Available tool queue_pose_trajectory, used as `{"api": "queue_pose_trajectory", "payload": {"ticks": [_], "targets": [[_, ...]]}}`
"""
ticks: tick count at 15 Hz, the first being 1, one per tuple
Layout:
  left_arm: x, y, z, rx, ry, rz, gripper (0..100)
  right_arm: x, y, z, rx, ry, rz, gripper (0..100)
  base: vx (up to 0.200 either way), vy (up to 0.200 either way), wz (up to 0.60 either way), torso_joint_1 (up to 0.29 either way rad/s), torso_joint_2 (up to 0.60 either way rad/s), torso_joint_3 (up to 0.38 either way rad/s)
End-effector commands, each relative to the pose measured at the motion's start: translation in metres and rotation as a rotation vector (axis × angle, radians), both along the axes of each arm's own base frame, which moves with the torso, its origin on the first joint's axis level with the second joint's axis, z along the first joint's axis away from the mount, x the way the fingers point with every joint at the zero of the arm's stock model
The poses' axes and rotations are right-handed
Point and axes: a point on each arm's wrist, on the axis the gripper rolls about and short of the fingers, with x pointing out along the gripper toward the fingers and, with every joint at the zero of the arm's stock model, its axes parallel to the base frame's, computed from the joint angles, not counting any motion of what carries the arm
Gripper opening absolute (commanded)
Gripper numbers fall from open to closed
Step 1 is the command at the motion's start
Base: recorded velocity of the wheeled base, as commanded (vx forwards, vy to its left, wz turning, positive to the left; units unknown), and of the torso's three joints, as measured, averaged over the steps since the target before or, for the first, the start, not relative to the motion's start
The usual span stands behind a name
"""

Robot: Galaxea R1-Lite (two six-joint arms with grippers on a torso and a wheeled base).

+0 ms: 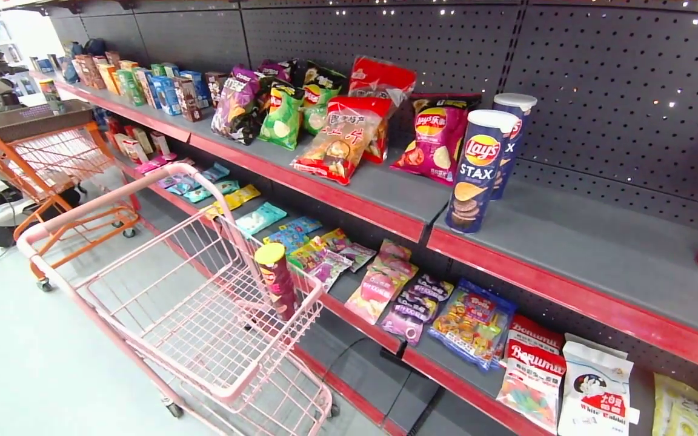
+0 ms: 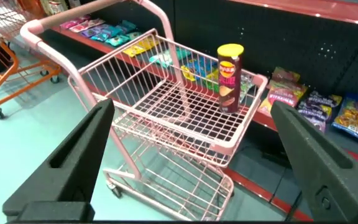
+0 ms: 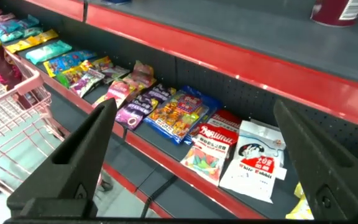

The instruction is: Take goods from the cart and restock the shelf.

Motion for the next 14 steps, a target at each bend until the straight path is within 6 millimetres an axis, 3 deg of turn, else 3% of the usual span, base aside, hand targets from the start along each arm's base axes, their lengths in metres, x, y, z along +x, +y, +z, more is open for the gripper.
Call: {"api": "queue_pose_trajectory", "payload": {"ticks": [1, 6, 14], "targets": [[0.0001, 0.0, 0.0001, 0.0, 0.0, 0.001, 100, 0.0, 0.0, 0.0001, 0.0, 0.0, 0.0, 100, 0.0, 0.0, 0.0, -0.154, 0.38, 0.246], [0.0001, 0.0, 0.0001, 0.0, 0.0, 0.001, 100, 0.0, 0.0, 0.0001, 0.001, 0.0, 0.0, 100, 0.0, 0.0, 0.0, -0.158, 0.39, 0.235], [0.0001, 0.0, 0.0001, 0.001, 0.0, 0.001, 100, 0.0, 0.0, 0.0001, 0.001, 0.0, 0.0, 100, 0.0, 0.0, 0.0, -0.192, 0.53, 0.344]]}}
